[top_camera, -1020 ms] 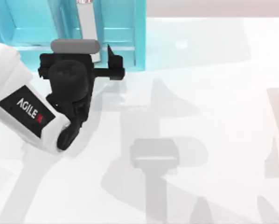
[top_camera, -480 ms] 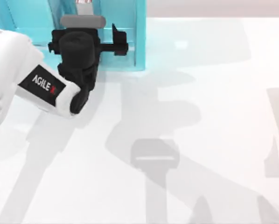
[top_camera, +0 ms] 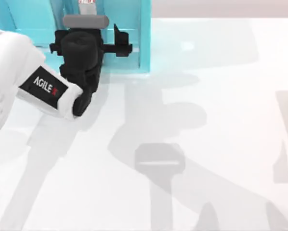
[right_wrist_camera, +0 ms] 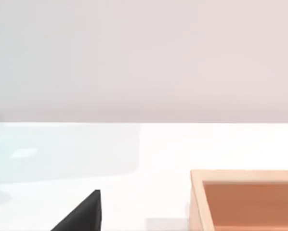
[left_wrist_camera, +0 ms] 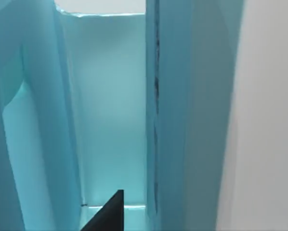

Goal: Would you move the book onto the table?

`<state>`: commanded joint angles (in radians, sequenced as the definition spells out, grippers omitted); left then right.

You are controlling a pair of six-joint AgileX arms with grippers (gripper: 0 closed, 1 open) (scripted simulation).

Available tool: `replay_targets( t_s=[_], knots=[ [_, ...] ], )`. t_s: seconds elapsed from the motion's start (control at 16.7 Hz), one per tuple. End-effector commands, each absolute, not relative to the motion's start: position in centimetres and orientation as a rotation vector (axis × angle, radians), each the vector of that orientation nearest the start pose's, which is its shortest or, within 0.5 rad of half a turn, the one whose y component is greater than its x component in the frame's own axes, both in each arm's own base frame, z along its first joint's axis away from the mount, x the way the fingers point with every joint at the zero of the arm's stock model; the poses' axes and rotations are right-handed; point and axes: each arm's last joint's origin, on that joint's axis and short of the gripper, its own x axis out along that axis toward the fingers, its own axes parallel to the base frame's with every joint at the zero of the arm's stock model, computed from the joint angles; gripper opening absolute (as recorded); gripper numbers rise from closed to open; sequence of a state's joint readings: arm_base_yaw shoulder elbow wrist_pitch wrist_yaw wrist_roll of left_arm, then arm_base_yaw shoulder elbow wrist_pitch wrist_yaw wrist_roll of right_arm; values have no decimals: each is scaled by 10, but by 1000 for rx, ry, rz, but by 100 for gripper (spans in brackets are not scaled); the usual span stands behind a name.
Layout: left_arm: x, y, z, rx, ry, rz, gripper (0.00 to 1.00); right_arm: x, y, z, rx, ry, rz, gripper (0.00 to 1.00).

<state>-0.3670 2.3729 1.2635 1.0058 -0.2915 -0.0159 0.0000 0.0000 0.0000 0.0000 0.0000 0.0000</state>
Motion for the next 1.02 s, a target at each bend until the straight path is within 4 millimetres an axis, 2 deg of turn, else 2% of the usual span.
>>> replay_targets(
  t_s=[0.6,1.02],
  knots=[
    [448,-157,80,7,102,-48,2,106,-1,160,0,0,0,100],
    [448,-157,80,7,102,-48,0,106,-1,160,0,0,0,100]
  ],
)
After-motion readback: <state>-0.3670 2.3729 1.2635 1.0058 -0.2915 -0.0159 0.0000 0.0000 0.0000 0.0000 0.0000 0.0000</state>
